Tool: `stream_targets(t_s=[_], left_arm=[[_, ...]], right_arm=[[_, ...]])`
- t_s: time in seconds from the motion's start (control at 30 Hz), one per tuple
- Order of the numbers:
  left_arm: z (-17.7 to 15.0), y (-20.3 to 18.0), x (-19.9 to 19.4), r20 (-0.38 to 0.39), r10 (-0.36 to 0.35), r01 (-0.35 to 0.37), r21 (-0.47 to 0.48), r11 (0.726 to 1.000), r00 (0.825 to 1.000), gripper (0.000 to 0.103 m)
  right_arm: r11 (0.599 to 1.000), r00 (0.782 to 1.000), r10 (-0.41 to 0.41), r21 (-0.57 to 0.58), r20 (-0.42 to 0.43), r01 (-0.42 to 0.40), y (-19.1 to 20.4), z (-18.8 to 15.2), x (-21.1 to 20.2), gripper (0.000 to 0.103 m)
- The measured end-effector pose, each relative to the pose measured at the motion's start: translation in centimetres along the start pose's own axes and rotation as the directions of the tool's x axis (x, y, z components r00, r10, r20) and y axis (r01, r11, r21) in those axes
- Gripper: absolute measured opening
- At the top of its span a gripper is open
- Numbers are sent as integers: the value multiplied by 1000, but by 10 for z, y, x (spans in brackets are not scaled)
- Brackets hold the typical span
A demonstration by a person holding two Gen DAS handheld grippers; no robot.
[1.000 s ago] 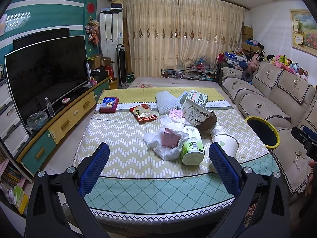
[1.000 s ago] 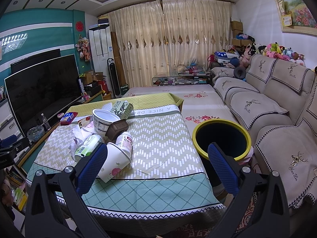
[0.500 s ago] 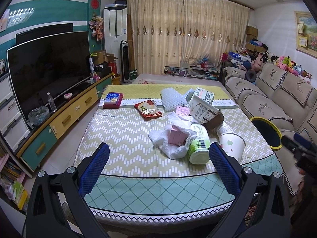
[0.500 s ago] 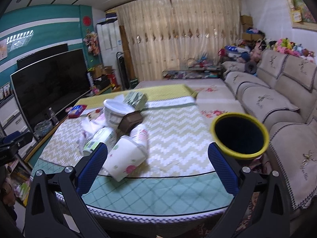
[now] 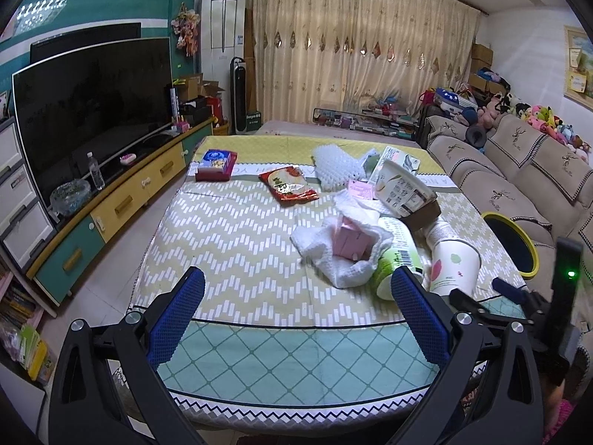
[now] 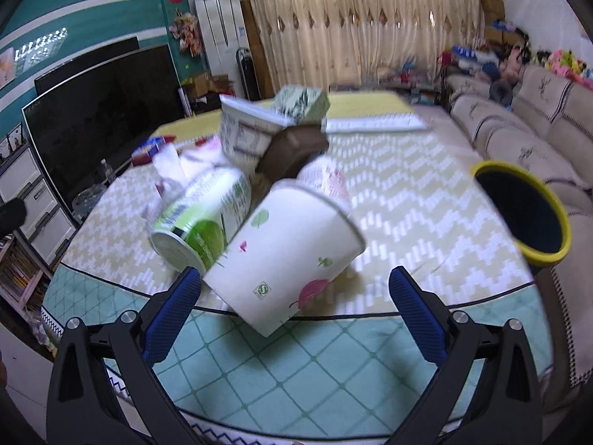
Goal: Collect trash
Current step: 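Reach the right gripper to the white paper cup and grasp it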
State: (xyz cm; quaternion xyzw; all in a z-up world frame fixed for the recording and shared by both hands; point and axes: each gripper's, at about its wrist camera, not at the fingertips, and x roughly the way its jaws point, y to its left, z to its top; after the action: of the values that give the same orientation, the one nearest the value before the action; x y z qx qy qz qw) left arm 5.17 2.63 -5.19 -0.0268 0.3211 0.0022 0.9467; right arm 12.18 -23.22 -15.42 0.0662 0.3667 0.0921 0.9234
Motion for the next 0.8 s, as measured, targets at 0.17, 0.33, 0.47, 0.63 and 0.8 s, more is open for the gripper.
stream_targets(t_s=[0.17,0.33,0.47,0.63,0.8], left_arm=[[0,4,8,-13,1,-2,-9,1000,1000,99],[-2,3,15,-29,-9,9,-8,1000,1000,99],[-2,5,18,-32,-9,9,-9,1000,999,99],[-2,7,19,-34,-9,9,-15,1000,999,99],[-3,5,21,-37,-11,10,-8,1000,999,99]], right_arm=[[999,999,23,29,-24,-22,6,2,9,97],[997,997,45,67,-59,-41,9,5,19,97],[994,997,59,98,-55,-53,4,5,18,96],[988,991,110,114,-72,-101,-2,6,13,69],[987,987,130,104,-99,-120,-11,1,4,62]])
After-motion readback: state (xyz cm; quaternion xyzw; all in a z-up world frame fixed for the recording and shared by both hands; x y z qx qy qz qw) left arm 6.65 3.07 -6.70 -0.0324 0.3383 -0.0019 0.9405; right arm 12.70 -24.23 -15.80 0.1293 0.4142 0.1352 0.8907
